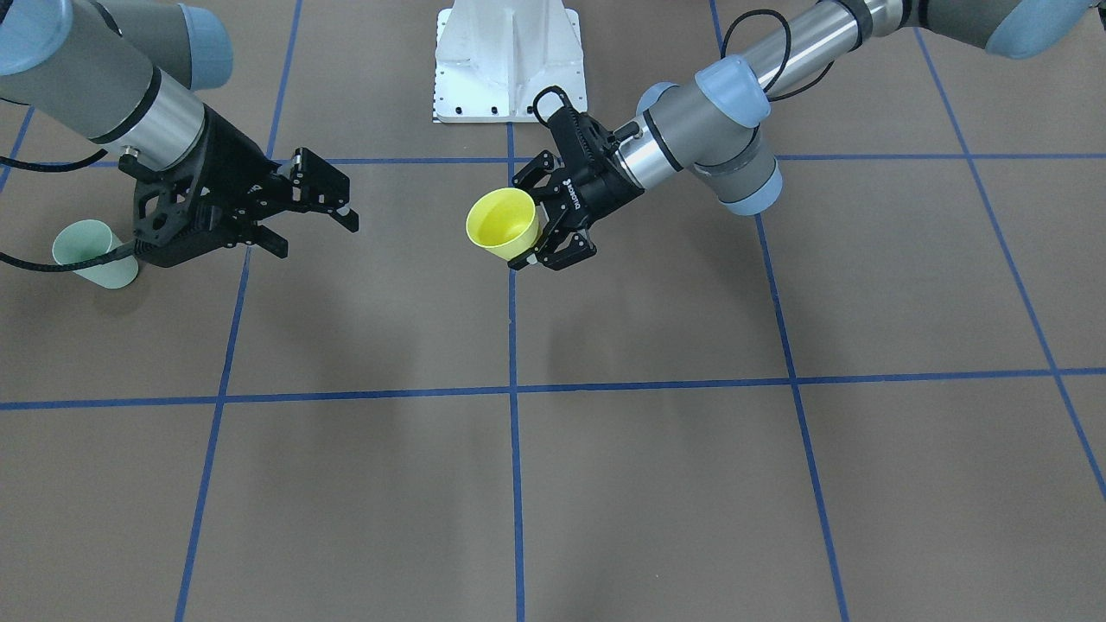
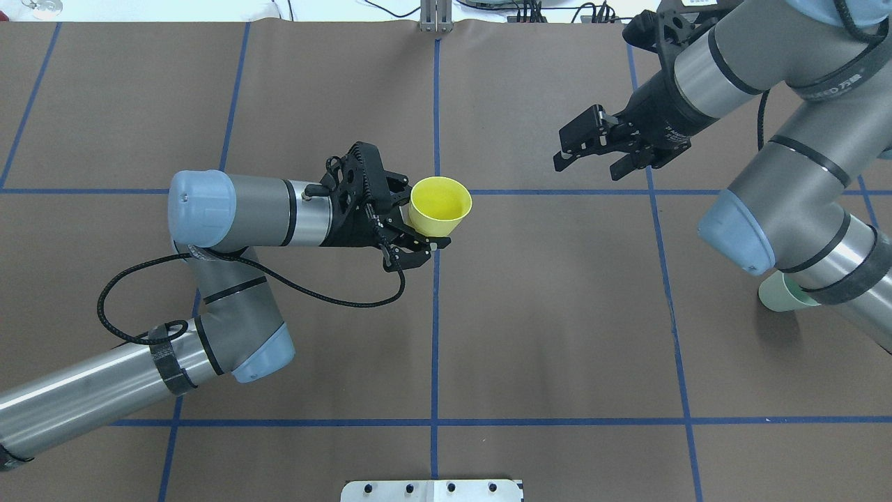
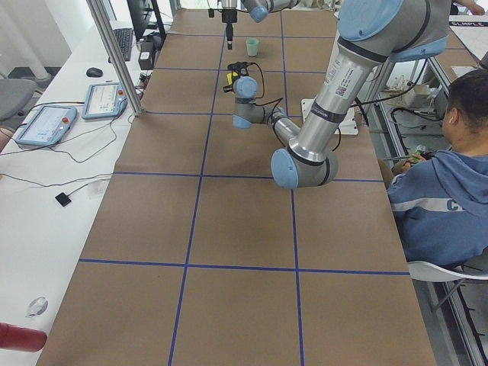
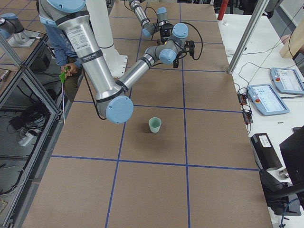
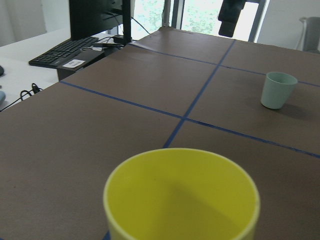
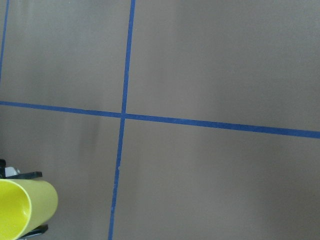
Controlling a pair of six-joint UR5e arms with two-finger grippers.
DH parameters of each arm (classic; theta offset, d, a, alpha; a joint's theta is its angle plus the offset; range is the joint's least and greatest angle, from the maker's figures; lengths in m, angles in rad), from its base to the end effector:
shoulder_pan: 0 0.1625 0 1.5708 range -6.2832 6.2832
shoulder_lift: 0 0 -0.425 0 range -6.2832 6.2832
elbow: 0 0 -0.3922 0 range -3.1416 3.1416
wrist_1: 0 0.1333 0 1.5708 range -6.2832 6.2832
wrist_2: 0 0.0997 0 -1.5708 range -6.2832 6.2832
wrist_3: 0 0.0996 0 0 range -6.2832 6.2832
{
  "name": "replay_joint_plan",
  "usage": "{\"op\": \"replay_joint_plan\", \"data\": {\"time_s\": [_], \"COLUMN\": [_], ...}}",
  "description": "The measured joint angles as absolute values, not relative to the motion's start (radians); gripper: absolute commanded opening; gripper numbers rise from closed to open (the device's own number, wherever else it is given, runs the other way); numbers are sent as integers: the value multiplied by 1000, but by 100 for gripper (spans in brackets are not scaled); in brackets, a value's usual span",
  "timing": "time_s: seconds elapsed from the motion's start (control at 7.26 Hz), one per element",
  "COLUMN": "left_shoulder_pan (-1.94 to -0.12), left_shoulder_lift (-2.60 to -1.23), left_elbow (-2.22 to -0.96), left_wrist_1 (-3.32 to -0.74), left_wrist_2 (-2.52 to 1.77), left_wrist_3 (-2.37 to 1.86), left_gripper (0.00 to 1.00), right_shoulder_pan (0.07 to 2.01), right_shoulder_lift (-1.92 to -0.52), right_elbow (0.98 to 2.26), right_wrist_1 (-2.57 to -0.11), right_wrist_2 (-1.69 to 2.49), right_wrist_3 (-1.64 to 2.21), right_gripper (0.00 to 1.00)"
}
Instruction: Transfer and stack yellow cup on green cup
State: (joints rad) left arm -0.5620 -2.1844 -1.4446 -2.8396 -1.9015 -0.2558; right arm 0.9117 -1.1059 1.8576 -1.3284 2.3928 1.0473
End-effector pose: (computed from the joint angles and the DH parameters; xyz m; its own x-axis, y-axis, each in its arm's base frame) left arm 0.5093 -0.4400 0.2109 0.1869 0.9637 -0.1908 0.2101 0.1505 0.9660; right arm -0.3125 -0.5020 0.2280 0.3703 -0.0778 0.9257 0.0265 0.9970 0.0731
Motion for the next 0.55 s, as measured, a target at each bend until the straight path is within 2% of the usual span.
{"op": "replay_joint_plan", "data": {"time_s": [0.55], "left_shoulder_pan": [-533], "left_shoulder_lift": [-2191], "left_elbow": [-1441], "left_wrist_1": [-2837], "left_wrist_2": [-1900], "left_wrist_3": [-255], "left_gripper": [0], "right_shoulder_pan": [802], "right_shoulder_lift": [-1040], "right_elbow": [1862], "right_wrist_1": [-1329], "right_wrist_2": [2329], "right_wrist_3": [1157], "right_gripper": [100]}}
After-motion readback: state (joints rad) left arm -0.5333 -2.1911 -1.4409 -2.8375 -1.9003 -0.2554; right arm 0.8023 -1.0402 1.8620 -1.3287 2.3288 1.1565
